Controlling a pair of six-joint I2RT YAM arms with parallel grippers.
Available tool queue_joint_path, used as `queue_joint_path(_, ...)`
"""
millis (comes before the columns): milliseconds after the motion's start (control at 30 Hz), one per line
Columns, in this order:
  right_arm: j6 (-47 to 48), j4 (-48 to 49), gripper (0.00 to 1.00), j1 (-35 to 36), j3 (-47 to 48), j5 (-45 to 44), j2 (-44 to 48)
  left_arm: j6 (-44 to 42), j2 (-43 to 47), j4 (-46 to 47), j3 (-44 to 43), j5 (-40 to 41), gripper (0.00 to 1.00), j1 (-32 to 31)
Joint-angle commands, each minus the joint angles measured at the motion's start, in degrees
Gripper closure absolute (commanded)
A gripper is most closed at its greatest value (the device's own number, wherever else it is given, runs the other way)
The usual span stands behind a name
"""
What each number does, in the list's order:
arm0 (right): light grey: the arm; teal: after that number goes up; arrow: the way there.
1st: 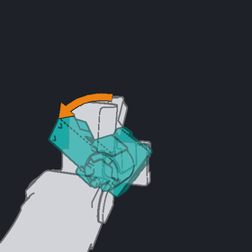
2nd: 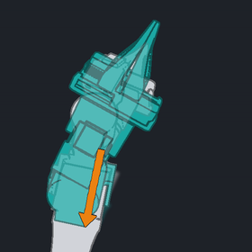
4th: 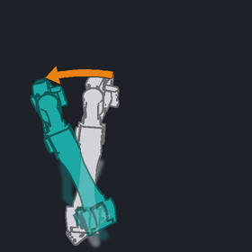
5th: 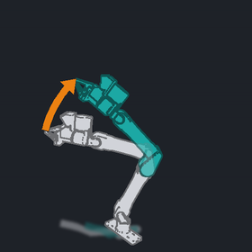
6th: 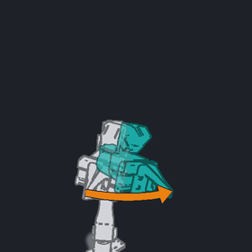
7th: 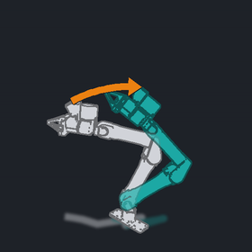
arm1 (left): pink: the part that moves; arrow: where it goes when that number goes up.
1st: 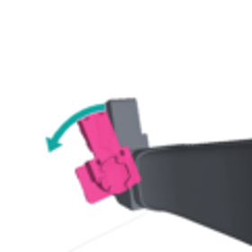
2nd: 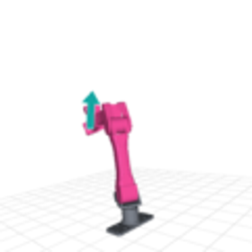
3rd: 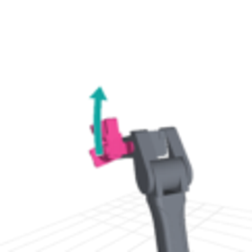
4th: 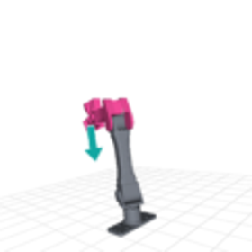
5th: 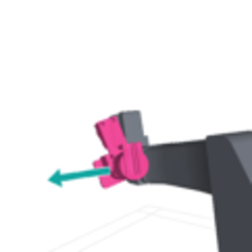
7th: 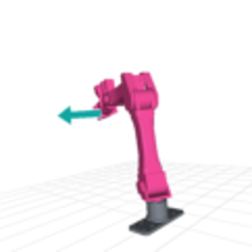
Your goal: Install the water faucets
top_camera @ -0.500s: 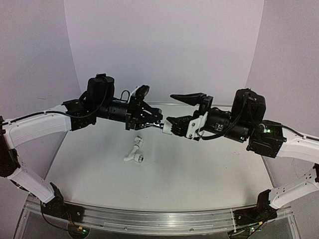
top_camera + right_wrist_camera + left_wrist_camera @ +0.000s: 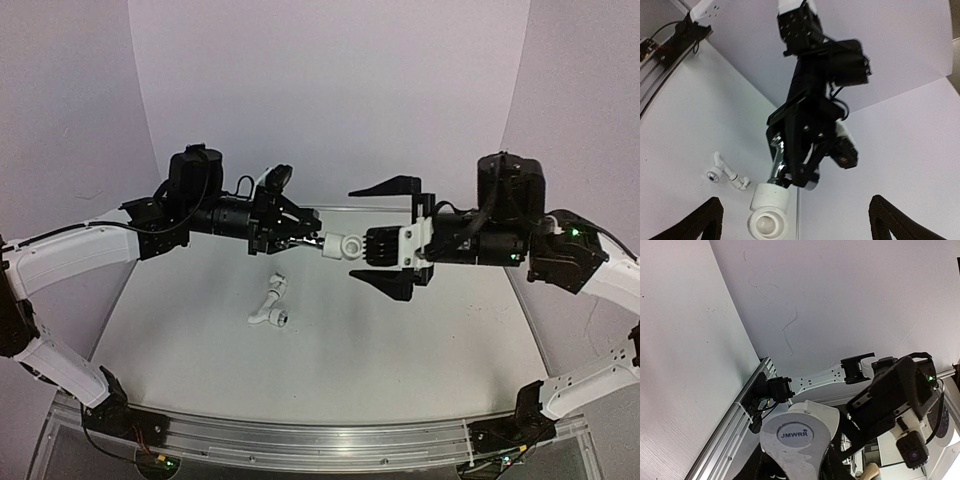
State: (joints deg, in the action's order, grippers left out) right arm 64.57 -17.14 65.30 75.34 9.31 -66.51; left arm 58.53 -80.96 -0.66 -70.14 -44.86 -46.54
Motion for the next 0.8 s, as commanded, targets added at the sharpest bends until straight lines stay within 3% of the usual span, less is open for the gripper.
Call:
queue_joint_path(0,-3.21,-3.12,0.02,0.06,1.42,-5.21,-3.53,0.58,3.40,7.10,-0.70,-3.38,1.00,0.05)
queue_joint_path(167,-6.09,-2.21,0.02,0.04,3.15,-8.65,-5.68,0.68,3.52,8.97,-0.05,-4.96,1.00,0.05)
queue_joint_path(767,-16.42,-1.66,0.04,-2.89,9.67,-8.72,-9.17,-1.21,4.43,8.61,1.32,-4.76,1.00,0.05)
